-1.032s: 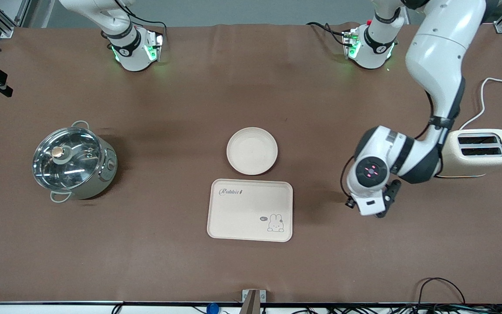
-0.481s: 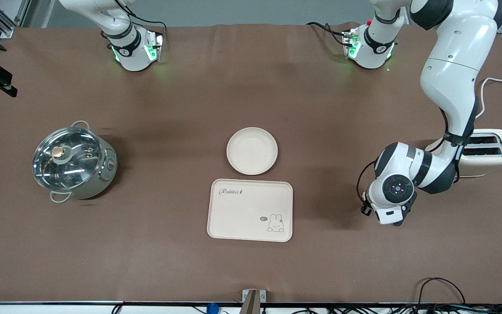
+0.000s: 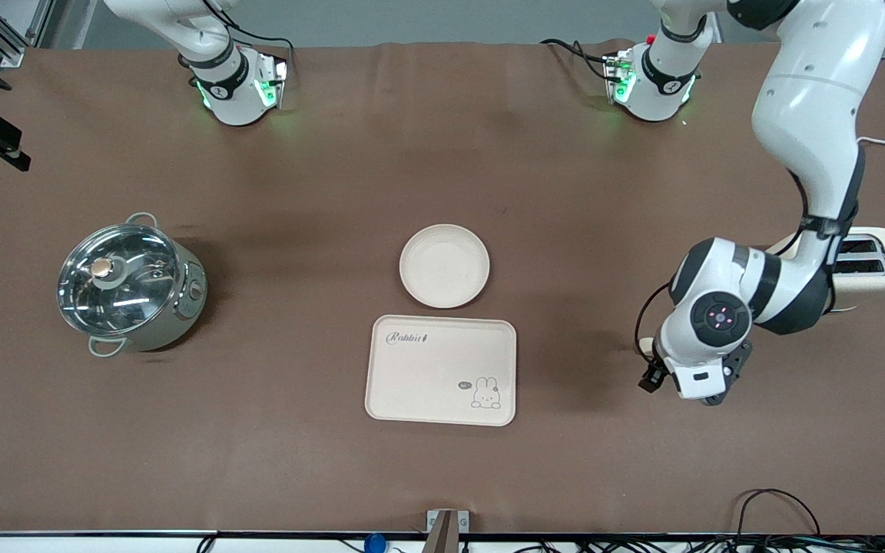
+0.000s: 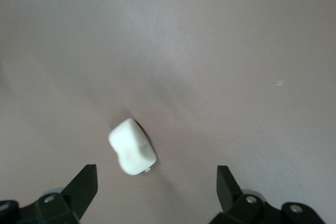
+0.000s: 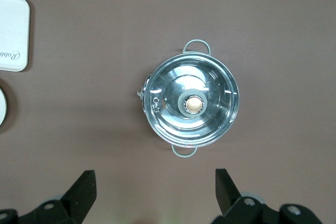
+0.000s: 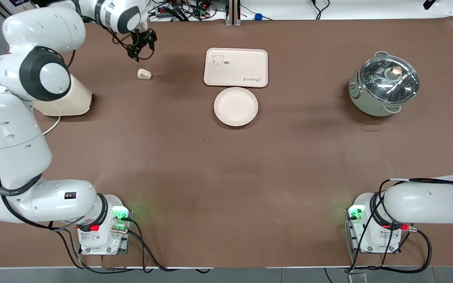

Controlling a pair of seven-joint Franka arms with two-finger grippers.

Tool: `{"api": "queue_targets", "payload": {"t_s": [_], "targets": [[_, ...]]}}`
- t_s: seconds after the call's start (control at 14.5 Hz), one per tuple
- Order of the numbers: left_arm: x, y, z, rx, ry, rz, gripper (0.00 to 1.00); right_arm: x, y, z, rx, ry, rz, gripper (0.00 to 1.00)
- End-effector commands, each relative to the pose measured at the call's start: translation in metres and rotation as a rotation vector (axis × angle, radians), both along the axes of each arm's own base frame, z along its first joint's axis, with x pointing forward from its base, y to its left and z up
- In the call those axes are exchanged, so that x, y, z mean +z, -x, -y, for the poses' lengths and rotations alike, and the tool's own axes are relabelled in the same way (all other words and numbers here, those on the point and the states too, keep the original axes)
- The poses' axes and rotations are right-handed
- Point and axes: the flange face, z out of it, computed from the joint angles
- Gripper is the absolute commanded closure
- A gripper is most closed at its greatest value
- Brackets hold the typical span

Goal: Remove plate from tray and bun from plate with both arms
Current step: 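Open the left gripper to release the bun and raise it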

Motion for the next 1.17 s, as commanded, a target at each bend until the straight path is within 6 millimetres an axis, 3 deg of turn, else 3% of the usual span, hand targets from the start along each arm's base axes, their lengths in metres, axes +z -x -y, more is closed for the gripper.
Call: {"api": "queue_targets", "payload": {"t_s": [0.0, 0.21, 0.34, 0.62, 0.76, 0.83, 0.89, 1.1], "targets": [[0.076, 0.010, -0.018, -0.190, -0.050, 0.009, 0.00, 0.001, 0.008, -0.002, -0.002, 0.001, 0.007, 0.00], [0.153, 0.018, -0.050, -0.361, -0.021, 0.036, 0.00, 0.001, 0.008, -0.002, -0.002, 0.001, 0.009, 0.00], [0.190, 0.031, -0.076, -0.466, -0.017, -0.010, 0.00, 0.002, 0.008, -0.001, -0.003, 0.001, 0.012, 0.00], [0.265, 0.069, -0.097, -0.697, 0.033, -0.037, 0.00, 0.002, 0.008, -0.001, -0.003, 0.001, 0.013, 0.00], [0.290, 0.094, -0.100, -0.800, 0.112, -0.024, 0.00, 0.002, 0.008, -0.002, -0.002, 0.001, 0.012, 0.00], [0.300, 0.112, -0.085, -0.839, 0.104, -0.025, 0.00, 0.002, 0.008, -0.002, -0.003, 0.001, 0.012, 0.00], [0.309, 0.127, -0.087, -0.844, 0.093, -0.021, 0.00, 0.002, 0.008, -0.002, -0.002, 0.001, 0.012, 0.00], [0.325, 0.167, -0.077, -0.948, 0.116, -0.006, 0.00, 0.003, 0.008, -0.003, 0.000, 0.001, 0.016, 0.00]]}}
